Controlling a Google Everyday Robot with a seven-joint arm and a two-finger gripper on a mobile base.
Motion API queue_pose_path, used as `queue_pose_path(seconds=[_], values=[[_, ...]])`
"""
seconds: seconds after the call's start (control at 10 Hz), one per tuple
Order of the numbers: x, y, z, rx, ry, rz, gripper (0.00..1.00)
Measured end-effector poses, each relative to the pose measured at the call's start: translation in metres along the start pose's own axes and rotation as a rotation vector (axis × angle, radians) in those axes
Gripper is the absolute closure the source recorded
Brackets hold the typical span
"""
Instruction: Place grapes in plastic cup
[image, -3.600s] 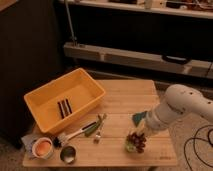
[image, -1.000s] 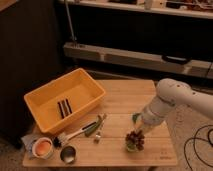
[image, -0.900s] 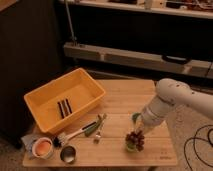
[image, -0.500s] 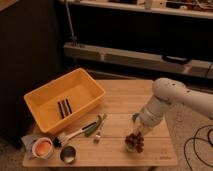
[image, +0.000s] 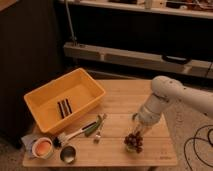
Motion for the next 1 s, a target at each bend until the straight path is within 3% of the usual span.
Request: queue_pose_path(seconds=[0.1,0.5,0.7,1.0], values=[[-0.0011,-0.0005,0.0,0.003,0.009,0.001,0.2],[-0.0023,-0.0023,0.0038,0.034,0.037,0.011,0.2],[-0.0042,-0.0068,0.0019,0.009,0.023,0.048,0.2],[-0.0047,-0.0066,0.0017,0.004,0.02,0.05,0.2]])
